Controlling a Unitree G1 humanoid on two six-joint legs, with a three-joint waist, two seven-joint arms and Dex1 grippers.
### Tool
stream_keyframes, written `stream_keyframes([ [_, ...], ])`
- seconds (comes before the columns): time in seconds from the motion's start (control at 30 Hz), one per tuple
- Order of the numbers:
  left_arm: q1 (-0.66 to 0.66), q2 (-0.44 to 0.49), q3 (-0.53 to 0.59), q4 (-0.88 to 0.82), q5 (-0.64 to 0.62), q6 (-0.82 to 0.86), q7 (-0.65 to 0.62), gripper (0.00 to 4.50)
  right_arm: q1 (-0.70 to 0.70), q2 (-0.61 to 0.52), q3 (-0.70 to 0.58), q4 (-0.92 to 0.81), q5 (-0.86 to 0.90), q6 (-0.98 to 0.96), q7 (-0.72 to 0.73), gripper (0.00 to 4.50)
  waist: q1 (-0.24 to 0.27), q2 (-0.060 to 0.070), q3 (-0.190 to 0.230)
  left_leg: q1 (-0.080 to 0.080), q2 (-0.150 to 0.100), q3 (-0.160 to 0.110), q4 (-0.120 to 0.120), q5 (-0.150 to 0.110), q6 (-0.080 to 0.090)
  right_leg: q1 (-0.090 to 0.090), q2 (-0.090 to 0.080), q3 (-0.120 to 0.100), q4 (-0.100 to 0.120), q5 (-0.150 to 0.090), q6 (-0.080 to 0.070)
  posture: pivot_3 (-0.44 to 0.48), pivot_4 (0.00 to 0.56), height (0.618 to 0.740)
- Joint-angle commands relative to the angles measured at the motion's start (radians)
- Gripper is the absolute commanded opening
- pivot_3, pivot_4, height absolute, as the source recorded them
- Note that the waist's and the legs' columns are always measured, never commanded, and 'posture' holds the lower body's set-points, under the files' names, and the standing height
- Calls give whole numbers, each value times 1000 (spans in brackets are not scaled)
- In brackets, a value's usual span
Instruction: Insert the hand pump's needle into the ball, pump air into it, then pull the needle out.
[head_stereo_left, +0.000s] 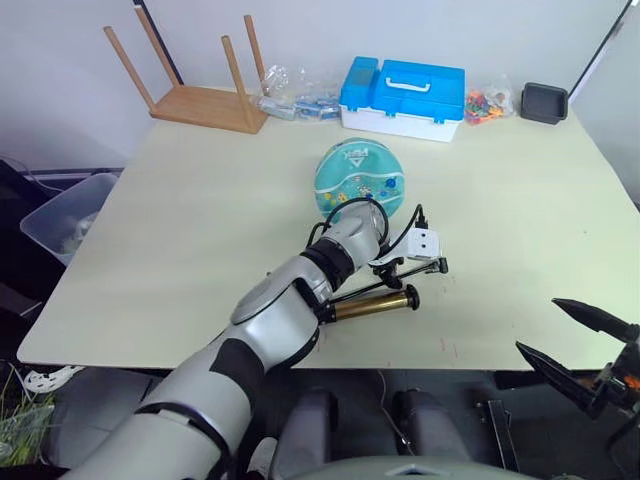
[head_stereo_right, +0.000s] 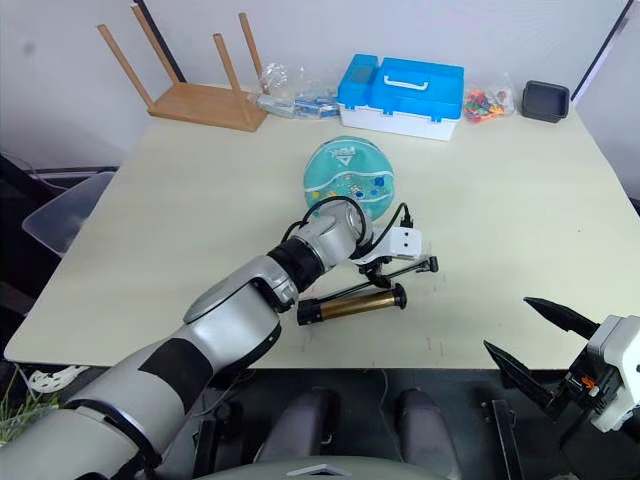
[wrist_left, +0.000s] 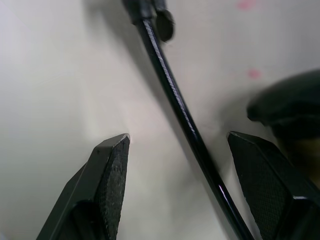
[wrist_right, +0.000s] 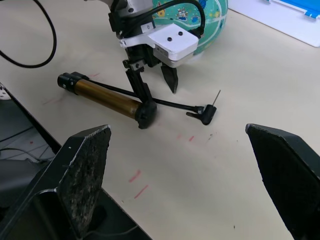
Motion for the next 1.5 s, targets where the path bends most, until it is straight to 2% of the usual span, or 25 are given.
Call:
stream_keyframes([
  [0.03, 11, -40, 16, 54, 43, -32, 69, 3309, 11, 3, -18, -35, 3, -23, -7, 4500, 11, 0, 0, 0, 0, 0, 1, 0, 0, 0, 0, 0, 0, -1, 2, 0, 150, 740],
  [0.07, 14, -46, 24, 62, 44, -33, 76, 2782, 13, 3, -20, -36, 4, -23, -7, 4500, 14, 0, 0, 0, 0, 0, 3, 0, 0, 1, 0, 0, 0, -1, 3, 0, 150, 740],
  [0.1, 17, -51, 35, 73, 43, -27, 79, 2458, 16, 4, -23, -37, 5, -23, -7, 4500, 14, 0, 0, 0, 0, -1, 5, 0, 0, 2, 0, -1, 0, -1, 4, 0, 150, 740],
  [0.13, 20, -55, 45, 82, 44, -25, 82, 1782, 18, 4, -24, -38, 5, -23, -7, 4500, 14, 0, 0, 0, 0, -1, 7, 0, 0, 3, 0, -1, 0, 0, 5, 0, 150, 740],
  [0.17, 23, -58, 54, 87, 44, -24, 85, 1502, 20, 5, -25, -39, 6, -23, -7, 4500, 13, 0, -1, 0, 0, -1, 8, 0, 0, 3, 0, -1, 0, 0, 5, 0, 150, 740],
  [0.23, 31, -57, 76, 79, 37, -12, 84, 649, 24, 6, -23, -44, 6, -23, -10, 4500, 11, 0, -1, 0, 0, -1, 8, 0, 0, 4, 0, -1, 0, 0, 6, 0, 150, 740],
  [0.3, 39, -35, 119, 36, 12, 17, 71, 102, 19, 8, -9, -56, 11, -11, -28, 4500, 10, 0, -1, 0, 0, -1, 8, 0, 0, 4, 0, -1, 0, 0, 6, 0, 150, 740],
  [0.57, 134, 120, 296, -377, -124, 238, -33, 102, -80, -2, 118, -91, 6, 77, -165, 4500, -12, 1, 0, -1, 2, -2, 7, 0, 0, 1, 1, 0, 2, 2, 2, 0, 150, 740],
  [0.67, 192, 170, 345, -529, -171, 284, -38, 102, -185, -1, 184, -71, -13, 118, -250, 4500, -13, 1, 0, -1, 2, -2, 7, 0, 0, 2, 0, 0, 2, 3, 2, 0, 150, 740],
  [0.9, 402, 252, 465, -840, -284, 299, 22, 102, -497, 16, 300, 18, 132, 394, -516, 4500, -17, 2, 0, 0, 3, -5, 7, 0, 0, 1, -1, 1, 3, 3, 2, 0, 150, 740],
  [1.07, 521, 256, 503, -962, -329, 233, 91, 102, -671, 41, 334, 126, 219, 533, -622, 4500, -12, 2, -1, 0, 3, -3, 7, 0, 0, 2, -1, 0, 3, 3, 1, 0, 150, 740],
  [1.2, 586, 242, 516, -1019, -358, 190, 138, 102, -820, 116, 371, 203, 273, 566, -675, 4500, -14, 2, -1, 0, 3, -4, 7, 0, 0, 2, -1, 2, 3, 4, 1, 0, 150, 740],
  [1.33, 623, 222, 530, -1056, -418, 204, 158, 102, -904, 200, 414, 259, 320, 574, -688, 4500, -11, 2, -1, -1, 2, -3, 7, 0, 0, 1, -1, 0, 3, 4, 1, 0, 150, 740],
  [1.5, 637, 234, 530, -1071, -468, 212, 160, 102, -949, 237, 443, 305, 336, 556, -638, 4500, -15, 3, -1, 0, 1, -3, 7, 0, 0, 1, -1, 1, 3, 4, 2, 0, 150, 740],
])
